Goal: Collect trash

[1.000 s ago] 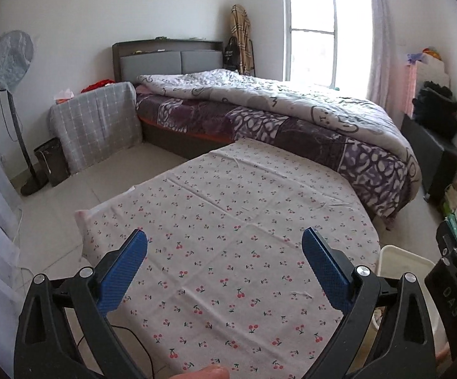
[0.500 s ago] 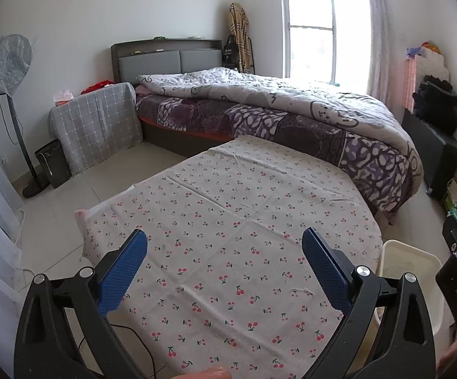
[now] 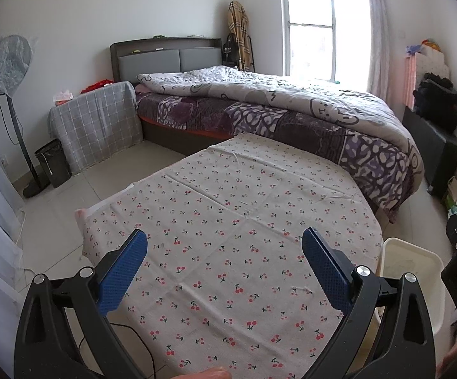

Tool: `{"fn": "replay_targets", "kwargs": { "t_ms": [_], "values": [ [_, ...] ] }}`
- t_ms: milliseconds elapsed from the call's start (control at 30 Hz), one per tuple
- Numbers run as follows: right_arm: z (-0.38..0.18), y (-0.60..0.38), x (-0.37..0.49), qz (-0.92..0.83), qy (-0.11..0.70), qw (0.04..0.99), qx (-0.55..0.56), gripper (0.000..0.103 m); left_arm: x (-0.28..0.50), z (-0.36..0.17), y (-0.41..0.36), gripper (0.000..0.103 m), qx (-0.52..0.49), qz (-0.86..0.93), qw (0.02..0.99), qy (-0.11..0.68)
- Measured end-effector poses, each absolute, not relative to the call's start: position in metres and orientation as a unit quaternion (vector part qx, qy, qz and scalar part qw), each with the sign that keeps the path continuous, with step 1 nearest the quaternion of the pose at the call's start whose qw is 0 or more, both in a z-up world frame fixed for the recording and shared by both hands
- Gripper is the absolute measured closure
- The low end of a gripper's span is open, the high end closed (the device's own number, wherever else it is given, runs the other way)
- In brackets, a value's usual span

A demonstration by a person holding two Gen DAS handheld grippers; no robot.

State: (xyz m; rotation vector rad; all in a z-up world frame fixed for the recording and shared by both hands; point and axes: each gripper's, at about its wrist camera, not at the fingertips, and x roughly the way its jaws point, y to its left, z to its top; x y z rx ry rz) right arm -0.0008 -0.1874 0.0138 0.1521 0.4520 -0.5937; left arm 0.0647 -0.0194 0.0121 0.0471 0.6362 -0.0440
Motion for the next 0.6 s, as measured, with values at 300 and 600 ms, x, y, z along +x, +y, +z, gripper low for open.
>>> {"fn": "replay_targets", "kwargs": {
  "t_ms": [300, 600],
  "values": [
    [0.0127, -0.1868, 0.0002, -0.289, 0.223, 0.928, 0.073, 0.007, 0.0660, 0.0110, -0.0181, 0.008, 0.022, -0.020, 0.949, 0.314],
    [0.0102, -0.1862, -0.0002, -0.283, 0.227, 0.929, 0.069, 0.007, 0.0654, 0.0107, -0.0179, 0.008, 0.022, -0.020, 0.949, 0.314]
  ]
}}
